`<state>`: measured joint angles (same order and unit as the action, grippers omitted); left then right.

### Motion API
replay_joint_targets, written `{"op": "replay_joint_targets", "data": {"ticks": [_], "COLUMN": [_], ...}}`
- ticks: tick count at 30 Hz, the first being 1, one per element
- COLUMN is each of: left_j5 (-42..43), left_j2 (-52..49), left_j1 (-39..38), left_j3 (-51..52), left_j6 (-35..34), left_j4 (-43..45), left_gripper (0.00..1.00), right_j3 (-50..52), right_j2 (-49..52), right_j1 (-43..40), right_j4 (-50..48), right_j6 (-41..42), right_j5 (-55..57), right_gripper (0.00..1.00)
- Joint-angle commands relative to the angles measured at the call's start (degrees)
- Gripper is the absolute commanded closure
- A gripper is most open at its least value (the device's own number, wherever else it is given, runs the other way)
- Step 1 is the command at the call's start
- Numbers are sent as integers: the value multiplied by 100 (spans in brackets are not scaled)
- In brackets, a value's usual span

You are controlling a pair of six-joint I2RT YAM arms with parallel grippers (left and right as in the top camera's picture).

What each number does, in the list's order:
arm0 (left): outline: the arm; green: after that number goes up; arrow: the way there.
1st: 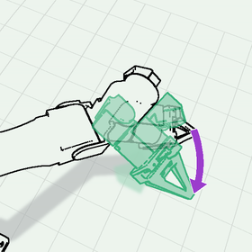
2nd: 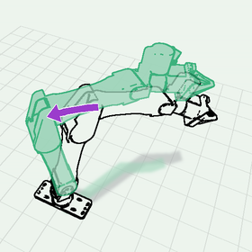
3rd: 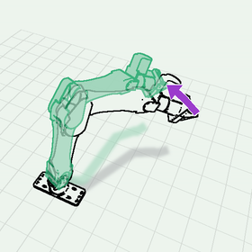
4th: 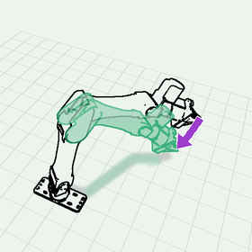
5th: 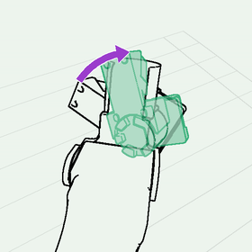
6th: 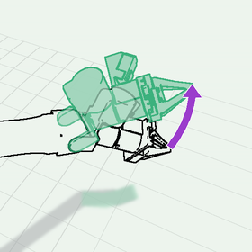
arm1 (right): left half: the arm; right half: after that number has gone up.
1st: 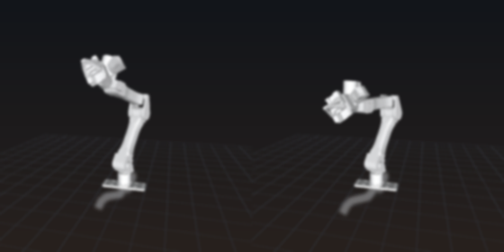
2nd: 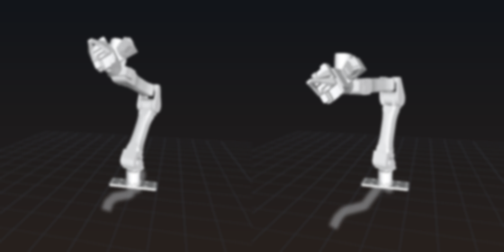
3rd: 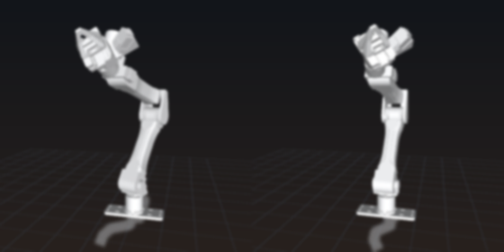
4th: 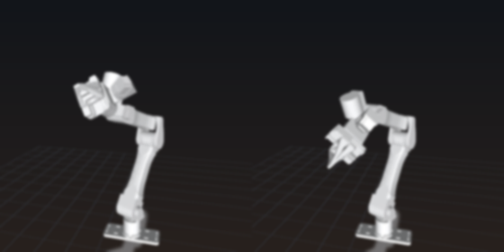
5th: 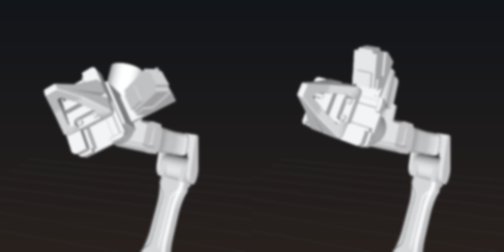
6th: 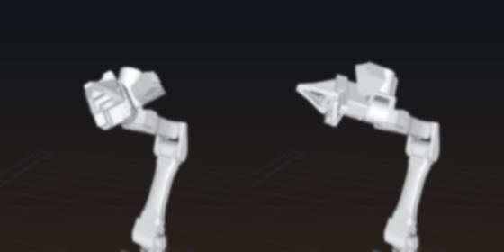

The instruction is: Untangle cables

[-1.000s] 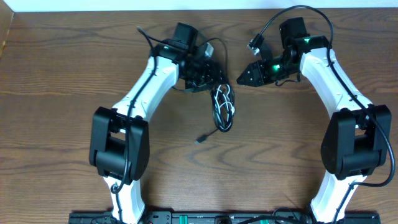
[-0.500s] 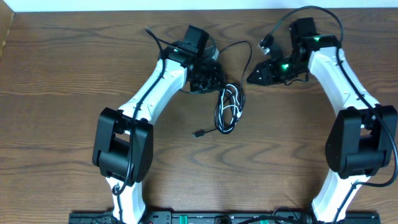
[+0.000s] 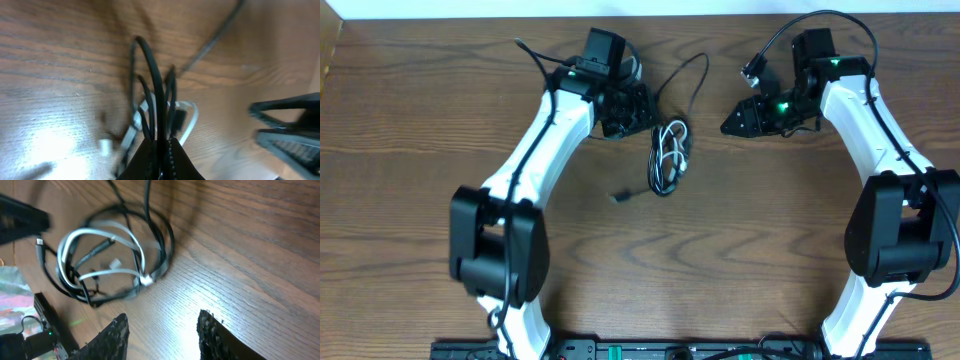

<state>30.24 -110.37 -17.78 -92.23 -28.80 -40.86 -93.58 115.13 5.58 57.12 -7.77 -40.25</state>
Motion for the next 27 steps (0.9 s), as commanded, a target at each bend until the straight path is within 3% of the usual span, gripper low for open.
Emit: {"op": "replay_joint_targets", "data": {"ticks": [1,6,10,18,27], "left_j5": [-295,-400,-551,-656,-704], "left_j2": [538,693,693,693,693], "left_j1": [9,9,9,9,9], "left_j3": [-22,-22,-22,-20,-20], "left_j6": [-540,-1086,-1119,-1119,-1113], "left_j4": [2,22,46,68,68], "left_gripper": [93,92,92,93,93], "right_j3": [-13,-13,-13,-11,-11], "right_j2": [-44,-44,-44,-37,76], "right_j1": [81,114,243,933,1558], "right_j4": [11,15,-101,-896,-1434], "right_j6": [-131,-608,-535,1051,2304], "right_j5": [-299,-1274,-1178,-24,1029], "right_gripper": [59,59,59,55,53]}}
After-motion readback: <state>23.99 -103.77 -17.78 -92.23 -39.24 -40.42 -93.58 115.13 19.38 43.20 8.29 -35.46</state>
